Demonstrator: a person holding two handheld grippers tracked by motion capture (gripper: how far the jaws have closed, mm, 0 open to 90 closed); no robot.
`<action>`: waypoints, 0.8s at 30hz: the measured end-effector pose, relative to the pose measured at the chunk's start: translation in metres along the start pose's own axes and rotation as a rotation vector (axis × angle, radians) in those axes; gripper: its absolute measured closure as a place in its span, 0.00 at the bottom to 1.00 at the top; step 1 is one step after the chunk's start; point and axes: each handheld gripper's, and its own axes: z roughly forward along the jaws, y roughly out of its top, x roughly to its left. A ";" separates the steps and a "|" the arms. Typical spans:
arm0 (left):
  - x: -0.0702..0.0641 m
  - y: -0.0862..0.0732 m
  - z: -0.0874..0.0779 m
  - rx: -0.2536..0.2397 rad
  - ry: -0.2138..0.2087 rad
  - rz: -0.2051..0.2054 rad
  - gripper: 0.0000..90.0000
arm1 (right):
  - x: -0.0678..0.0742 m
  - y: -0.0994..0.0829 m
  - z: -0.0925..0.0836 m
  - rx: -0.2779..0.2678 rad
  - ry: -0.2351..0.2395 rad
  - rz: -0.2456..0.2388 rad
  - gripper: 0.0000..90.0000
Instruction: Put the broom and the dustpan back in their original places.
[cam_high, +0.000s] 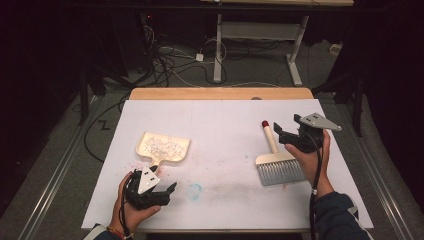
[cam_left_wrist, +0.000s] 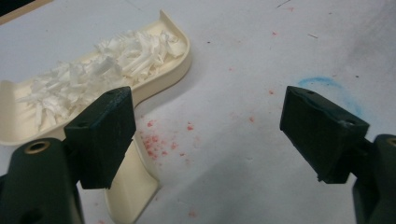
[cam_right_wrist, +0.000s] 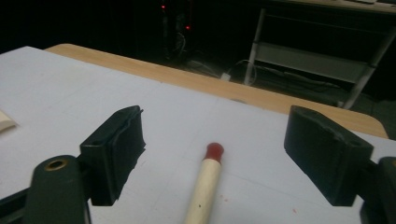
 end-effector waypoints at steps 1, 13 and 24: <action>0.000 0.000 0.001 0.004 -0.002 0.003 0.20 | 0.000 0.000 0.000 0.007 -0.004 -0.005 0.22; -0.001 0.000 0.000 0.005 -0.016 0.029 0.17 | 0.011 0.002 -0.014 -0.017 0.016 -0.068 0.21; -0.005 0.001 0.002 0.015 -0.014 0.057 0.17 | 0.024 0.010 -0.035 -0.019 0.089 -0.139 0.22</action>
